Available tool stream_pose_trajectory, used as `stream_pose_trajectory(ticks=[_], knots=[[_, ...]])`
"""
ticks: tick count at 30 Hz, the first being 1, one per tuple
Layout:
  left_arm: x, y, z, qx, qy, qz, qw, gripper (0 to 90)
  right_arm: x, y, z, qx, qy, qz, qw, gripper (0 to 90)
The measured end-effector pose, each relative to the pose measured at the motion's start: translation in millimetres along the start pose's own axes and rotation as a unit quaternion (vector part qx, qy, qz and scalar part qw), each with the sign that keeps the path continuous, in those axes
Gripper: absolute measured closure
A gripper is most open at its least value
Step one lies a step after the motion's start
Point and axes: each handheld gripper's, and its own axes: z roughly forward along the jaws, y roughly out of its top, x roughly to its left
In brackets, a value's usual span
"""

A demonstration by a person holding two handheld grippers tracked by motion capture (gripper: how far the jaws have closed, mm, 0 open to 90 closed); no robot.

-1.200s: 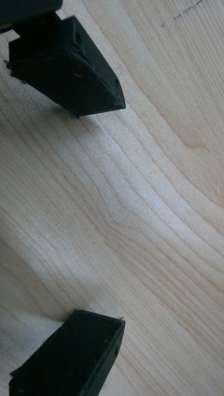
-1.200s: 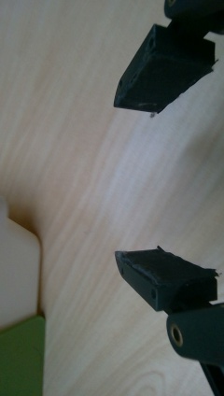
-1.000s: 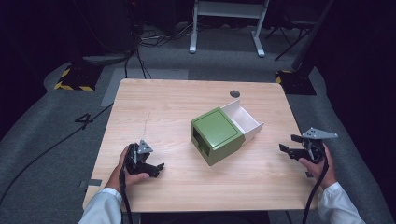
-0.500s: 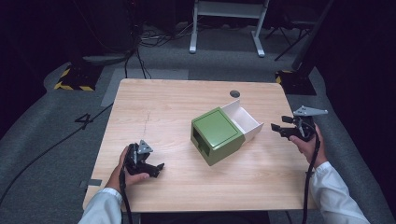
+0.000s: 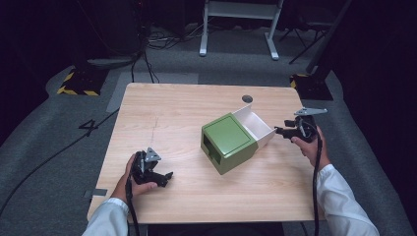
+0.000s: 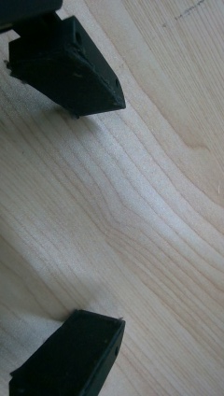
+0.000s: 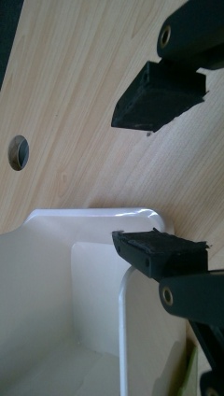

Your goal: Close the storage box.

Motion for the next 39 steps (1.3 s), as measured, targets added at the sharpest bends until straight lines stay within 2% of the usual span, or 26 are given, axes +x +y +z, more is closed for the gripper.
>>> stream_pose_trajectory(ticks=[6,13,21,27,39], knots=[[0.1,0.1,0.0,0.000,0.001,0.001,1.0000,0.5,-1.4,-2.2,8.1,0.007,0.008,0.006,0.9999,40.3],[0.1,0.0,0.1,-0.001,0.000,0.001,1.0000,0.5,4.0,-1.2,10.0,0.002,0.018,-0.008,0.9998,41.9],[0.0,0.0,0.0,-0.001,0.001,0.001,1.0000,0.5,14.8,-1.1,12.8,0.004,0.040,-0.026,0.9988,41.8],[-1.3,-0.6,-0.2,-0.001,-0.001,-0.001,1.0000,0.5,28.8,-1.0,16.3,0.010,0.053,-0.042,0.9977,41.9],[-1.5,-0.7,-0.3,-0.001,-0.001,0.000,1.0000,0.5,41.5,1.1,17.4,0.006,0.069,-0.049,0.9964,41.9]])
